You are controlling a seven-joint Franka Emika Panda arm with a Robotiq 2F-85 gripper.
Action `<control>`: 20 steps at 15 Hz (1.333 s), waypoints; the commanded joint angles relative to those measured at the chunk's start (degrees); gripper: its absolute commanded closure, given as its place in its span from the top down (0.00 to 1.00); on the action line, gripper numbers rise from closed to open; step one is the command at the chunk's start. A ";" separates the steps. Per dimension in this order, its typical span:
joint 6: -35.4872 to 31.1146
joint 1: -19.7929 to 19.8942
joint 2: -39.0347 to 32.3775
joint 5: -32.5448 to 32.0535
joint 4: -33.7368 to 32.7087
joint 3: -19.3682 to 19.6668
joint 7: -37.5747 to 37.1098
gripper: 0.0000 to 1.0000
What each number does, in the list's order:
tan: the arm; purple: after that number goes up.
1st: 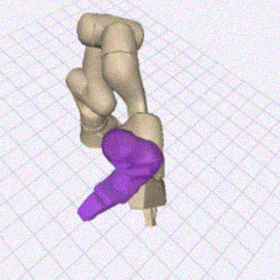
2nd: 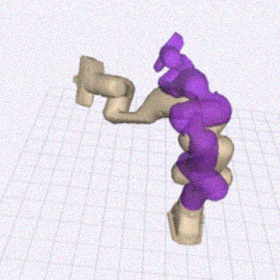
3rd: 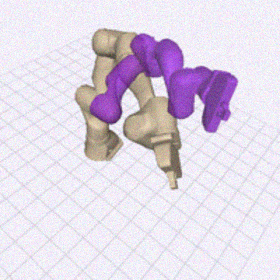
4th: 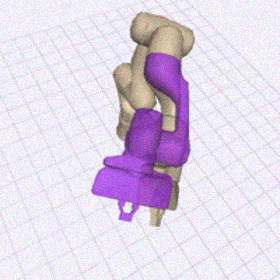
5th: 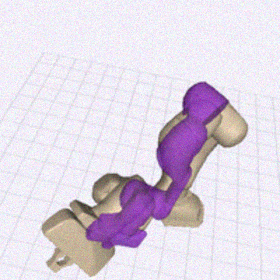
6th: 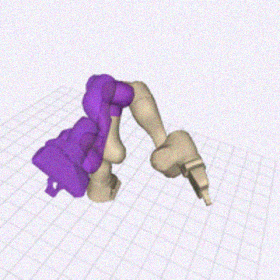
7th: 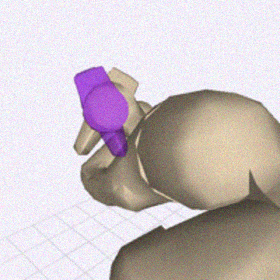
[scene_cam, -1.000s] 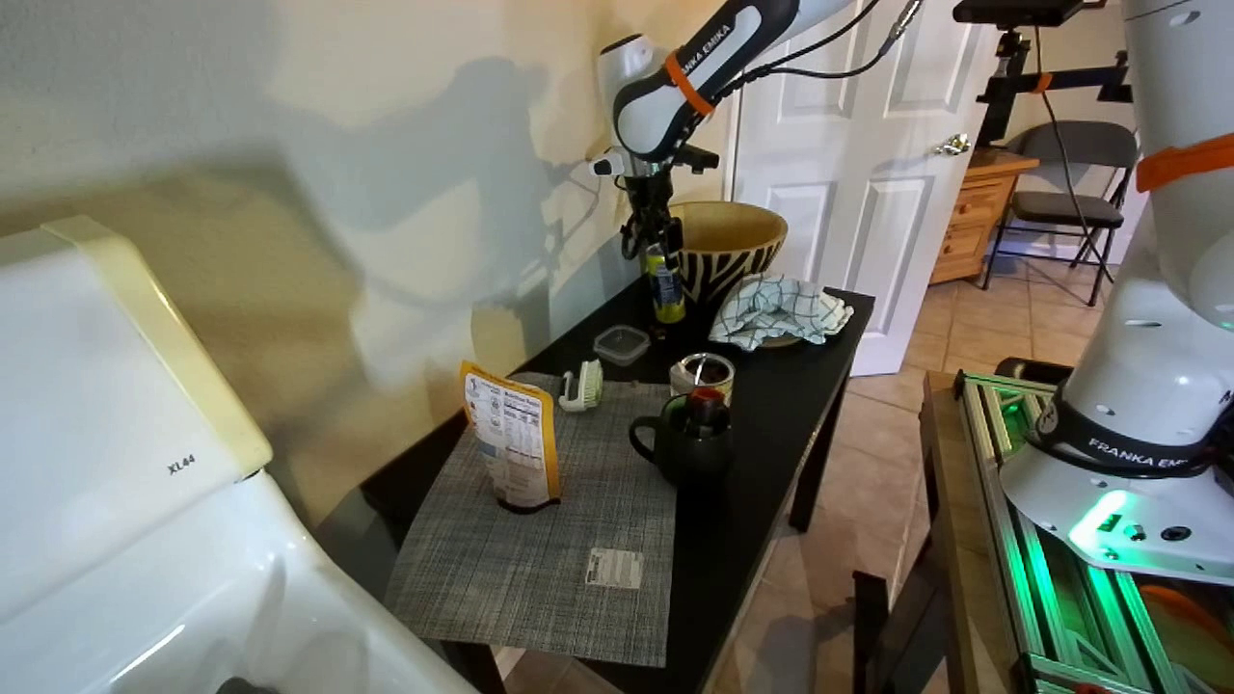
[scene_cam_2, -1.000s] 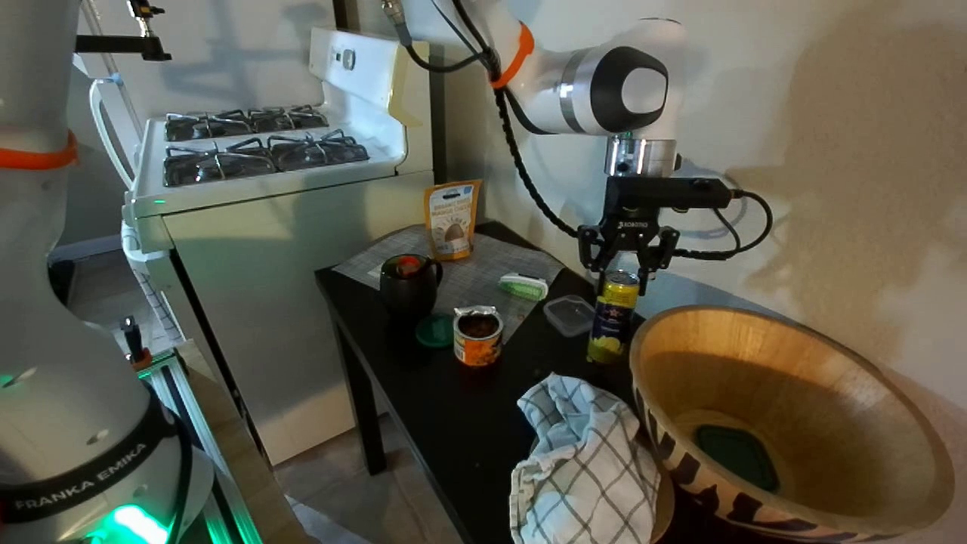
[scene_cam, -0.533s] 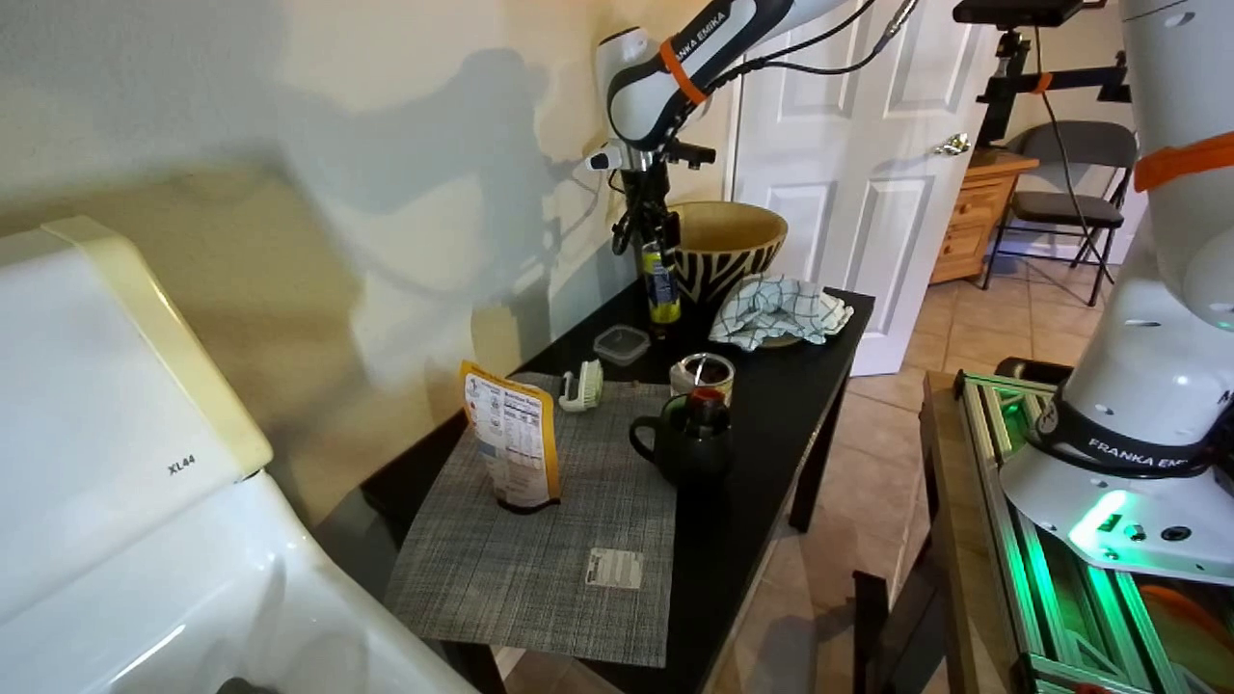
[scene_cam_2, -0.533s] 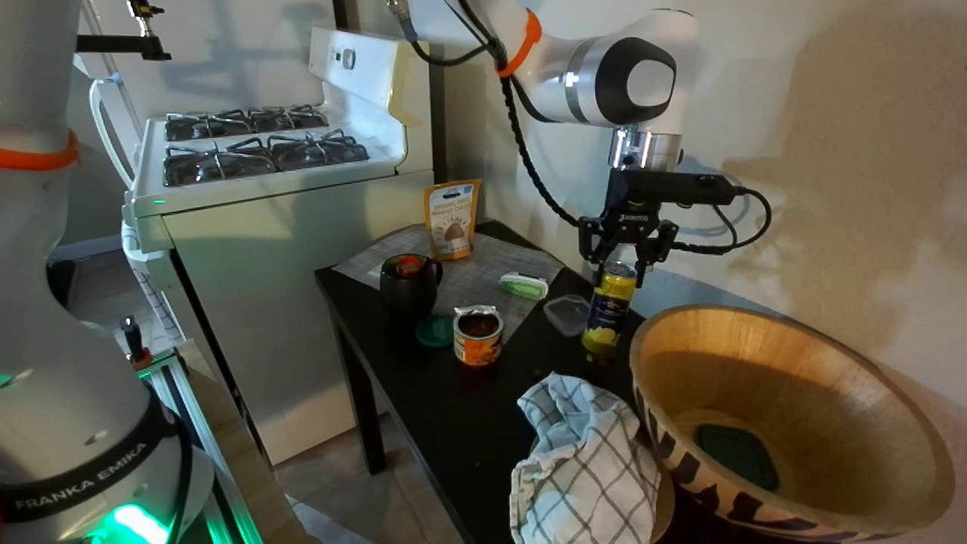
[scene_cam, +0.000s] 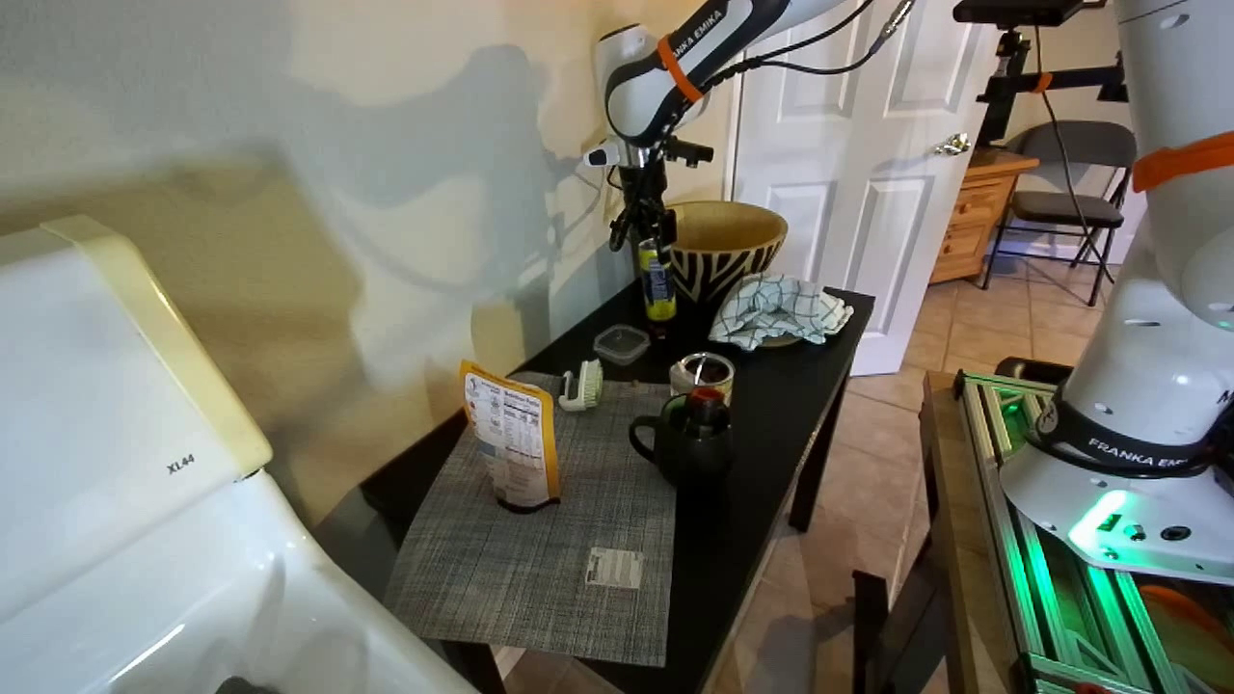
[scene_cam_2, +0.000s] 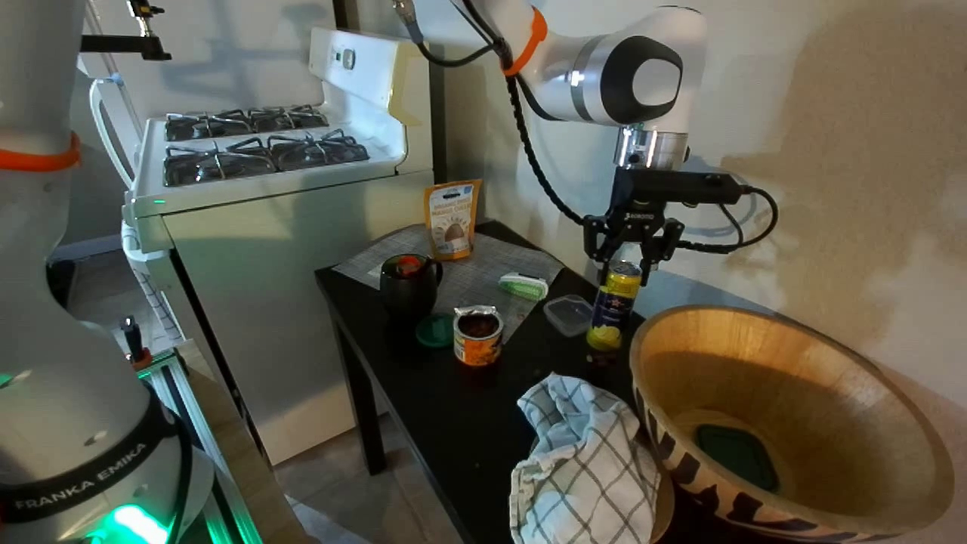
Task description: Remove the yellow can from the bowl and put it on the table.
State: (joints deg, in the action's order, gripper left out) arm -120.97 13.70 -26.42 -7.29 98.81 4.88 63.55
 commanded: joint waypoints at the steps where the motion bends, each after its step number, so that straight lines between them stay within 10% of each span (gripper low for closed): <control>1: -2.50 0.47 -1.87 1.33 -0.89 -0.80 -0.82 0.38; 9: -16.56 0.62 -6.05 2.71 -0.07 -2.08 -4.18 0.38; 20: -16.61 0.83 -6.79 3.61 -0.84 -3.63 -5.73 0.38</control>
State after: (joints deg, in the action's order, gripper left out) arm -137.84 13.88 -31.98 -4.83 98.94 2.12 58.52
